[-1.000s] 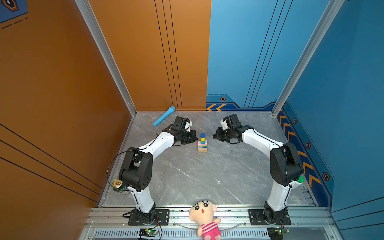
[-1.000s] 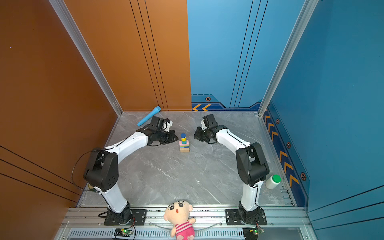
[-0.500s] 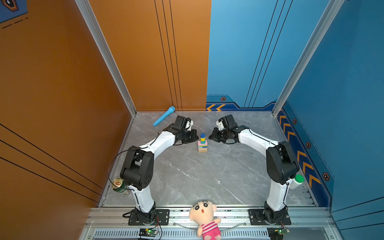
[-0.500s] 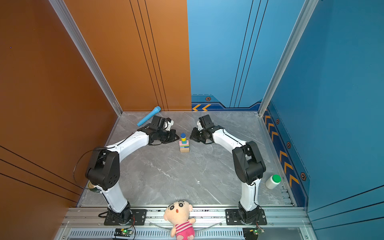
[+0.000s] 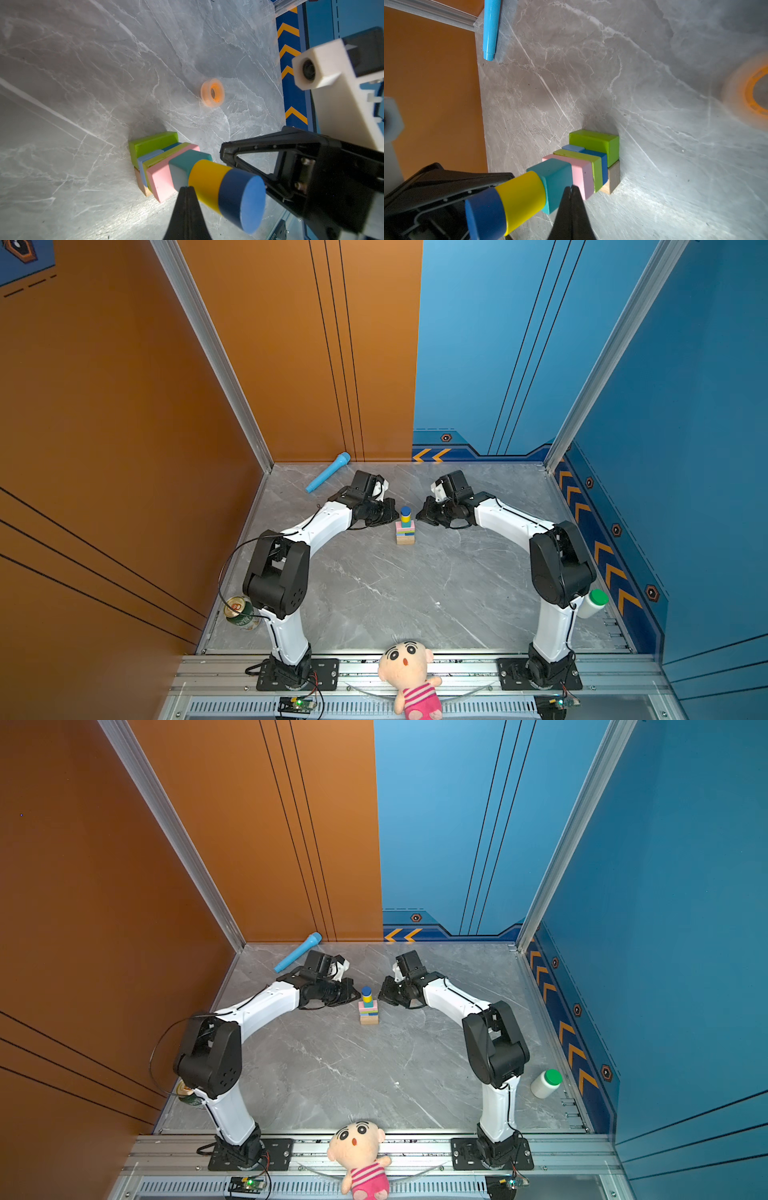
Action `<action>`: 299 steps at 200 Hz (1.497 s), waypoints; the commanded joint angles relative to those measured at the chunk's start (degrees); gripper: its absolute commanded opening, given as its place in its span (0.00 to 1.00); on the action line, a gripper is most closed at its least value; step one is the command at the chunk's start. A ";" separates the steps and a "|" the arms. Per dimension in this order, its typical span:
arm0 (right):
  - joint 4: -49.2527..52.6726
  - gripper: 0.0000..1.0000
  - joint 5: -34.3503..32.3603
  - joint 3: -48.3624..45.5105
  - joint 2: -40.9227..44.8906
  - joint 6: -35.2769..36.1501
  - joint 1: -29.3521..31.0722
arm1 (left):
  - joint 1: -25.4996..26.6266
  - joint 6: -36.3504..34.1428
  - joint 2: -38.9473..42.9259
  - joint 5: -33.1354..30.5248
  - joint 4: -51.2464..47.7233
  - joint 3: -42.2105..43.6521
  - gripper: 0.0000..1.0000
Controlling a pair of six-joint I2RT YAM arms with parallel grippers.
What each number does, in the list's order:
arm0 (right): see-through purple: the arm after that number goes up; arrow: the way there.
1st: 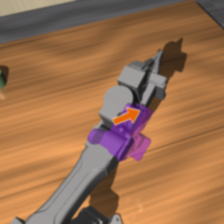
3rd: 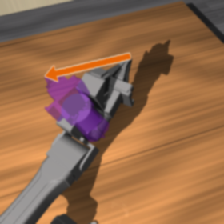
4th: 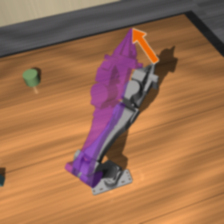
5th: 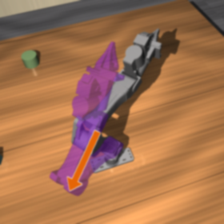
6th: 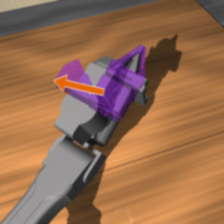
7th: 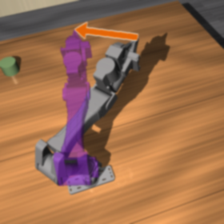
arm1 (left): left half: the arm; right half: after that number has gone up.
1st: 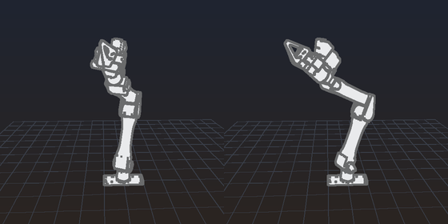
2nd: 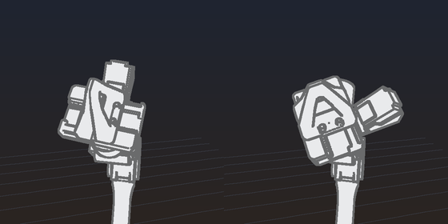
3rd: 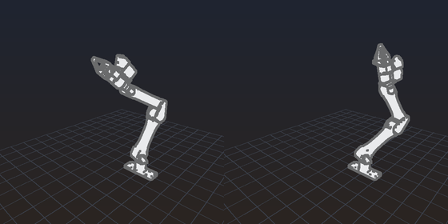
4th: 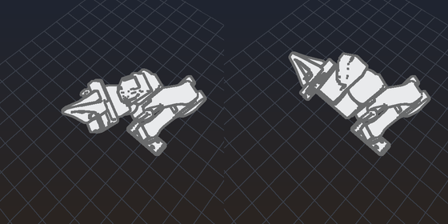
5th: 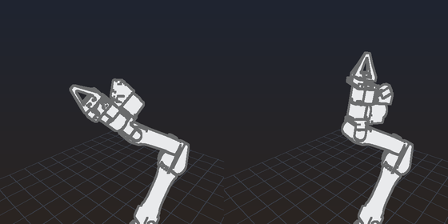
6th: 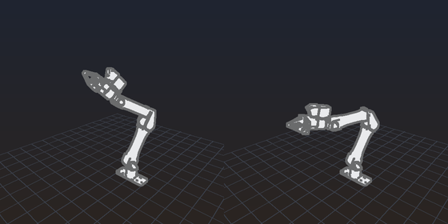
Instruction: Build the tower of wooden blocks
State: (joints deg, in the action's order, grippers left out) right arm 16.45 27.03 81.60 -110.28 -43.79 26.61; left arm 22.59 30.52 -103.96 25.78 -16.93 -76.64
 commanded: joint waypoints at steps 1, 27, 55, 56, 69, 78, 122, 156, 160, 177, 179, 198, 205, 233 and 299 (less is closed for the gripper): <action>-0.97 0.00 0.79 1.28 -0.80 -0.67 0.46 | 0.43 0.34 -0.80 1.37 -0.04 -1.67 0.00; -0.92 0.00 0.75 1.23 -0.75 -0.72 0.46 | 0.47 0.43 -0.99 1.38 -0.06 -1.87 0.00; -0.98 0.00 0.75 1.20 -0.78 -0.76 0.46 | 0.55 0.56 -1.28 1.48 -0.12 -2.06 0.00; -1.02 0.00 0.75 1.20 -0.75 -0.72 0.46 | 0.63 0.53 -1.31 1.52 -0.08 -2.09 0.00; -1.07 0.00 0.75 1.15 -0.82 -0.70 0.46 | 0.70 0.64 -1.43 1.55 -0.04 -2.02 0.00; -1.06 0.00 0.76 1.18 -0.89 -0.82 0.46 | 0.70 0.62 -1.49 1.58 -0.04 -2.02 0.00; -1.05 0.00 0.78 1.19 -0.88 -0.82 0.55 | 0.76 0.66 -1.59 1.66 -0.12 -2.11 0.00; -0.99 0.00 0.83 1.18 -0.90 -0.86 0.50 | 0.79 0.62 -1.59 1.64 -0.36 -2.18 0.00; -1.04 0.00 0.84 1.15 -0.84 -0.86 0.54 | 0.79 0.55 -1.59 1.71 -0.37 -2.26 0.00; -1.02 0.00 0.84 1.16 -0.83 -0.93 0.54 | 0.76 0.44 -1.59 1.41 -0.64 -2.31 0.00; -1.06 0.00 0.84 1.18 -0.84 -0.88 0.55 | 0.78 0.42 -1.59 1.43 -0.76 -2.38 0.00; -1.03 0.00 0.84 1.06 -0.90 -0.92 0.61 | 0.70 0.07 -1.59 1.03 -1.21 -2.44 0.00; -1.07 0.00 0.91 1.05 -0.98 -0.94 0.62 | 0.70 -0.08 -1.51 0.73 -1.50 -2.46 0.00; -1.13 0.00 0.90 0.82 -0.94 -1.08 0.79 | 0.29 -0.72 -1.24 -0.12 -2.70 -2.50 0.00; -1.51 0.00 0.68 -0.53 -0.14 -1.41 1.16 | -0.45 -1.64 0.20 -1.59 -4.73 -1.75 0.00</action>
State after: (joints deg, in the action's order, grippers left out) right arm 15.81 27.03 81.60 -110.37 -44.12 27.44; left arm 22.55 30.41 -104.71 25.56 -19.33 -77.52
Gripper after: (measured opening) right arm 0.047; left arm 0.044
